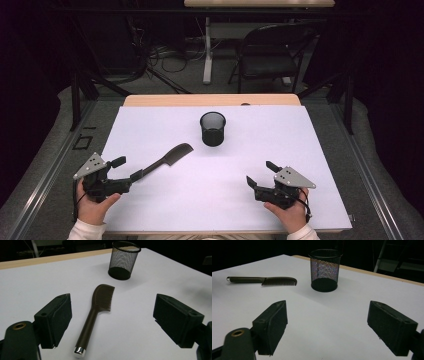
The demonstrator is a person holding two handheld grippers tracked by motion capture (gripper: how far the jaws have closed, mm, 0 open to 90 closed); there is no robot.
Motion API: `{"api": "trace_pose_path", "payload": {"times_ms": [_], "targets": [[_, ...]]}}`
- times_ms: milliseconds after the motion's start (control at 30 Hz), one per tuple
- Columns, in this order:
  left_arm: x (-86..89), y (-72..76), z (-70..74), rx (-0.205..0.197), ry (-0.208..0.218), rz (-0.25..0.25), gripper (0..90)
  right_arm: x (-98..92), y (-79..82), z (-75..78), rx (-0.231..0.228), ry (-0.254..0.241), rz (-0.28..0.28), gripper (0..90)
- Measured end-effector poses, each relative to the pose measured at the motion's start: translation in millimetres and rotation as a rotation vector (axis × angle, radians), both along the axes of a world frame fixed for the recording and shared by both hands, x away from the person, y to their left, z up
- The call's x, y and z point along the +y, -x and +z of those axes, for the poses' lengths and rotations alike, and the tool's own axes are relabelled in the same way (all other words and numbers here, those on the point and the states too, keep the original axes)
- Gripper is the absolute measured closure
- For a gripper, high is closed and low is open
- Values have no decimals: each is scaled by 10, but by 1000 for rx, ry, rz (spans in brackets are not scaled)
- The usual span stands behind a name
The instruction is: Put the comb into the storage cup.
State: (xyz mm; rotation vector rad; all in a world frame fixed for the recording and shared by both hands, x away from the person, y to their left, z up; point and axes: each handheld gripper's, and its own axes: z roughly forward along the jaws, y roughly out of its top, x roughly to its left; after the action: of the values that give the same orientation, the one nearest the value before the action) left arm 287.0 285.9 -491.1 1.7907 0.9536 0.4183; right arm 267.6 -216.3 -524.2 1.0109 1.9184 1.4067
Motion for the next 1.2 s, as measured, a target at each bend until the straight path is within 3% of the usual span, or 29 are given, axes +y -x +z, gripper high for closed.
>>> {"api": "trace_pose_path", "payload": {"times_ms": [200, 367, 533, 667, 767, 1200], "targets": [[-20, -63, 84, 13, -32, -13, 154, -7, 30, 1, -7, 14, -9, 168], [-91, -139, 128, 66, -73, -44, 155, -25, 40, 4, -7, 10, -26, 171], [-133, -207, 151, 85, -85, -58, 155, -21, 24, -3, -5, 12, -33, 173], [-161, -300, 173, 120, -141, -65, 156, -7, 24, -8, 1, 20, -29, 174], [-176, -376, 183, 156, -180, -61, 157, -2, 20, -8, -1, 22, -25, 176], [-169, -529, 190, 230, -248, -54, 157, -7, 1, -16, -3, 20, -25, 177]]}}
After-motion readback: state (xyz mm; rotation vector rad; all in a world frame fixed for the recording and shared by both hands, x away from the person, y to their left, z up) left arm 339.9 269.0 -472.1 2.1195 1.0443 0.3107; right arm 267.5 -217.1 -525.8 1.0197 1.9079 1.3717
